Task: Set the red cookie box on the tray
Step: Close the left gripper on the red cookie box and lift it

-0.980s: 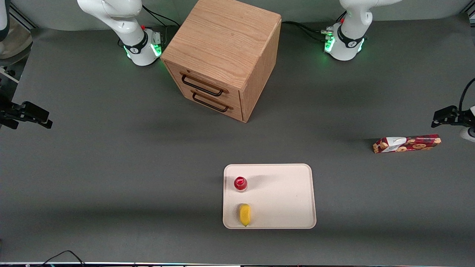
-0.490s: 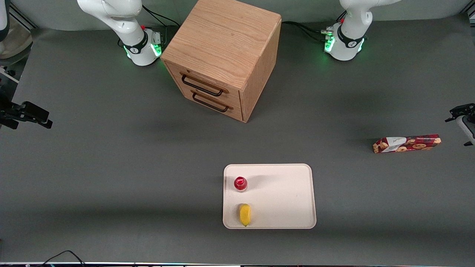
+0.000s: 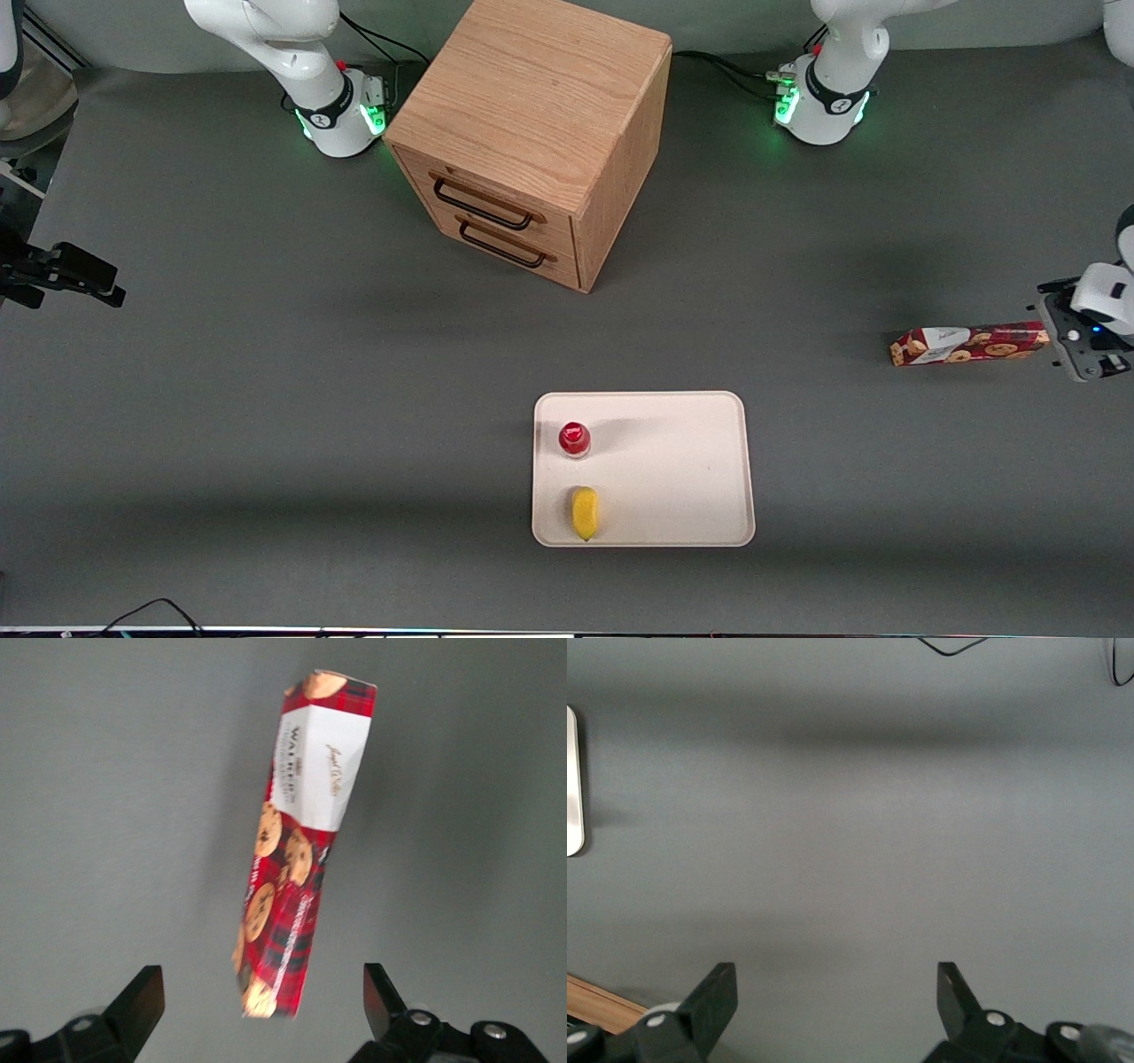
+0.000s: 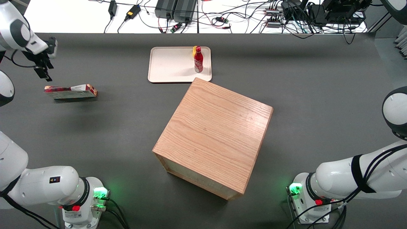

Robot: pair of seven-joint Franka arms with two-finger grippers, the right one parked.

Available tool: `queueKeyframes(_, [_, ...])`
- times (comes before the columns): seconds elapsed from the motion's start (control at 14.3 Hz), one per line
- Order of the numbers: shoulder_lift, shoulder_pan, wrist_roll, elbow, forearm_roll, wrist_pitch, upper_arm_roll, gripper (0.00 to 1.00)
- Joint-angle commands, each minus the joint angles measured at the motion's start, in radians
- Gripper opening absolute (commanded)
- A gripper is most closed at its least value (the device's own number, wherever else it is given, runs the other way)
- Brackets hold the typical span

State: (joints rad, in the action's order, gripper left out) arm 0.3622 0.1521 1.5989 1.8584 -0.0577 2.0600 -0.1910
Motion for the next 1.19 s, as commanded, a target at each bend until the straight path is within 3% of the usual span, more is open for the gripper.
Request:
queueKeyframes(0.0, [-0.029, -0.006, 0.024, 0.093, 0.004, 0.06, -0.002, 1.0])
queueKeyframes(0.56, [0.032, -0.016, 0.024, 0.215, 0.067, 0.313, 0.008, 1.0])
queueKeyframes(0.63, [0.032, -0.016, 0.023, 0.232, 0.067, 0.33, 0.008, 0.95])
queueKeyframes(0.7, [0.032, -0.016, 0.023, 0.237, 0.067, 0.333, 0.01, 0.83])
queueKeyframes(0.84, [0.04, -0.016, 0.023, 0.235, 0.067, 0.336, 0.01, 0.42])
queueKeyframes(0.91, [0.04, -0.017, 0.023, 0.235, 0.067, 0.336, 0.01, 0.28])
queueKeyframes(1.05, [0.04, -0.017, 0.02, 0.235, 0.067, 0.338, 0.01, 0.04])
queueKeyframes(1.12, [0.04, -0.017, 0.015, 0.234, 0.067, 0.338, 0.01, 0.0])
